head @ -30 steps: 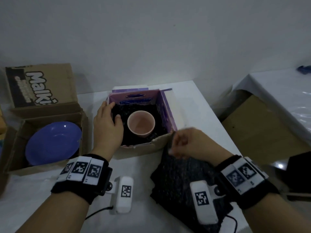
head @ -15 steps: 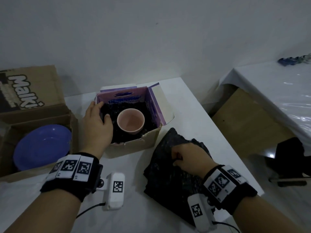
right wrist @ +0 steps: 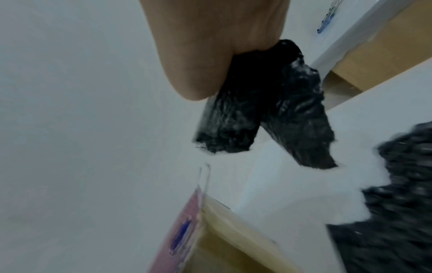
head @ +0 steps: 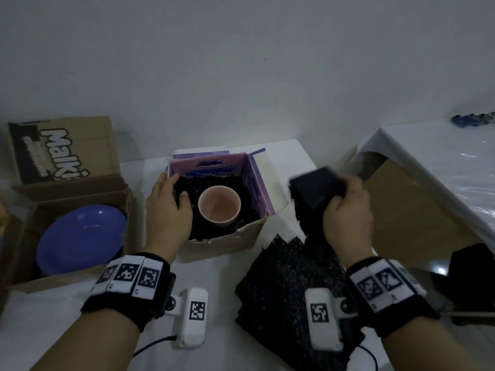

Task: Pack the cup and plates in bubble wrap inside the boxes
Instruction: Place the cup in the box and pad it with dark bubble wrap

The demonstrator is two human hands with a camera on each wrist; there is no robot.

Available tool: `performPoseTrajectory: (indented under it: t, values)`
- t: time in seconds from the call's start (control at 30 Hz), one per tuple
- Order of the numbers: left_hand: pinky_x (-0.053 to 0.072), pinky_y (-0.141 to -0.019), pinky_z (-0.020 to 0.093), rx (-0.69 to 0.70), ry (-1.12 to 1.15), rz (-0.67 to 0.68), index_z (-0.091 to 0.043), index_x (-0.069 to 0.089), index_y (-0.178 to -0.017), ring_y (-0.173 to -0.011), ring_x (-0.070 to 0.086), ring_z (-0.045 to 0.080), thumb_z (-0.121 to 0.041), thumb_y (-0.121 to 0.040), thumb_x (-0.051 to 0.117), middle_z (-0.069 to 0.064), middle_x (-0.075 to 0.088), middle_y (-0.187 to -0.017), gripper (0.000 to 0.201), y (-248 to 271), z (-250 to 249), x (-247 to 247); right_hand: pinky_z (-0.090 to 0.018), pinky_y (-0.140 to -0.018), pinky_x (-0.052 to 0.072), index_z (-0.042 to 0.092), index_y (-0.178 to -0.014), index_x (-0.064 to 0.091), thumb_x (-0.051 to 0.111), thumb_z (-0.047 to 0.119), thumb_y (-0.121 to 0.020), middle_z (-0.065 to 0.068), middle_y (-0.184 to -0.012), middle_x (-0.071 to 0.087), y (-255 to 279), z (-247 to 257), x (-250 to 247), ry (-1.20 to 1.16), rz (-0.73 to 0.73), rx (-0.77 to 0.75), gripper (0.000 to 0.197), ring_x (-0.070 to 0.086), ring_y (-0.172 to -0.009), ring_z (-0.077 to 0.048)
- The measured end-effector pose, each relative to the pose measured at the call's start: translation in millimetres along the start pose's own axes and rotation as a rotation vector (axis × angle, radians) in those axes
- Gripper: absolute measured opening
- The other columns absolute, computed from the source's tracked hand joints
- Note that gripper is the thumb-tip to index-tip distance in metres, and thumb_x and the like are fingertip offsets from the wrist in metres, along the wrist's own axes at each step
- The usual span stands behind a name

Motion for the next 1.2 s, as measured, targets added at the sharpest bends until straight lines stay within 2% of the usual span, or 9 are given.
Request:
performPoseTrajectory:
  t: [0.13, 0.23, 0.3, 0.4, 0.57, 0.7, 0.8, 1.07, 1.2]
  values:
    - [0.020, -0.116, 0.034, -0.002, 0.019, -0.008, -0.011, 0.045, -0.137, -0.141, 0.026, 0.024, -0.017, -0.097, 0.044, 0.011, 0.032, -0.152, 0.041, -2.0, 2.0, 1.0, -0.002, -0.095, 0.029, 0.004, -0.136, 0.037, 0.053, 0.005, -0.088, -0.014, -0.128, 0.046, -9.0, 56.2, -11.3, -0.144, -0.246, -0.415, 0.051, 0.036, -0.108, -0.005]
    - [0.022, -0.116, 0.037, -0.003, 0.022, -0.010, -0.011, 0.045, -0.137, -0.140, 0.028, 0.024, -0.019, -0.098, 0.042, 0.010, 0.034, -0.151, 0.040, -2.7, 2.3, 0.9, -0.034, -0.075, 0.045, 0.008, -0.103, 0.060, 0.051, -0.001, -0.079, -0.012, -0.096, 0.058, 9.6, 94.1, 17.8, -0.015, -0.113, -0.865, 0.027, 0.050, -0.085, -0.024]
    - [0.022, -0.116, 0.037, 0.010, 0.023, -0.007, -0.010, 0.045, -0.137, -0.139, 0.028, 0.025, -0.019, -0.099, 0.040, 0.011, 0.035, -0.150, 0.040, -1.8, 1.3, 0.4, -0.038, -0.065, 0.045, 0.009, -0.095, 0.064, 0.047, 0.001, -0.077, -0.012, -0.089, 0.060, 24.9, 101.5, 46.7, 0.175, 0.257, -1.054, 0.026, 0.056, -0.078, -0.031]
    - [0.020, -0.115, 0.036, 0.010, 0.037, 0.004, -0.013, 0.044, -0.138, -0.140, 0.026, 0.024, -0.020, -0.100, 0.038, 0.010, 0.033, -0.151, 0.039, 0.8, -0.3, -0.7, -0.035, -0.074, 0.046, 0.016, -0.105, 0.062, 0.045, 0.010, -0.087, -0.006, -0.100, 0.063, 35.1, 94.3, 70.3, 0.543, 0.852, -0.919, 0.026, 0.059, -0.091, -0.027]
    - [0.020, -0.114, 0.035, 0.003, 0.029, 0.006, -0.015, 0.043, -0.139, -0.141, 0.024, 0.022, -0.020, -0.099, 0.039, 0.008, 0.031, -0.152, 0.040, 1.4, -0.3, -1.0, -0.032, -0.066, 0.040, 0.013, -0.076, 0.053, 0.035, 0.034, -0.097, -0.006, -0.080, 0.058, 30.2, 106.6, 80.1, 0.549, 1.200, -0.586, 0.036, 0.049, -0.071, -0.022]
    - [0.021, -0.115, 0.035, -0.017, 0.044, 0.001, -0.015, 0.043, -0.139, -0.140, 0.025, 0.022, -0.020, -0.099, 0.039, 0.007, 0.033, -0.151, 0.041, 1.6, -1.8, -1.6, -0.031, -0.082, 0.034, 0.024, -0.080, 0.051, 0.029, 0.051, -0.095, -0.009, -0.101, 0.057, 36.0, 98.7, 107.7, 0.635, 1.393, -0.344, 0.038, 0.049, -0.080, -0.017]
    - [0.021, -0.116, 0.036, -0.019, 0.043, 0.007, -0.016, 0.042, -0.140, -0.141, 0.024, 0.021, -0.020, -0.099, 0.039, 0.006, 0.032, -0.152, 0.041, 1.1, -2.3, -1.6, -0.031, -0.091, 0.032, 0.020, -0.116, 0.051, 0.028, 0.048, -0.097, -0.016, -0.125, 0.050, 41.7, 99.0, 118.4, 0.677, 1.417, -0.333, 0.041, 0.051, -0.097, -0.020]
    - [0.022, -0.116, 0.038, -0.005, 0.066, 0.000, -0.016, 0.042, -0.139, -0.140, 0.025, 0.021, -0.015, -0.097, 0.042, 0.006, 0.034, -0.150, 0.042, 1.9, -2.3, -1.5, -0.032, -0.064, 0.039, 0.010, -0.104, 0.058, 0.055, 0.014, -0.085, -0.009, -0.107, 0.053, 26.7, 122.4, 87.2, 0.737, 0.805, -0.826, 0.019, 0.054, -0.090, -0.027]
    - [0.023, -0.115, 0.041, -0.007, 0.076, 0.002, -0.015, 0.043, -0.139, -0.139, 0.027, 0.022, -0.012, -0.095, 0.043, 0.007, 0.035, -0.149, 0.044, 0.7, -1.0, -0.5, -0.034, -0.063, 0.045, 0.005, -0.105, 0.061, 0.043, 0.017, -0.097, -0.010, -0.099, 0.063, 35.0, 112.8, 91.6, 0.817, 0.946, -0.839, 0.023, 0.056, -0.082, -0.026]
Point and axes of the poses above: each hand's wrist, its own y-axis away from the middle knuckle, its own x-axis out of the palm, z = x × y, the point moved 3 cm from there along -y, towards the middle knuckle
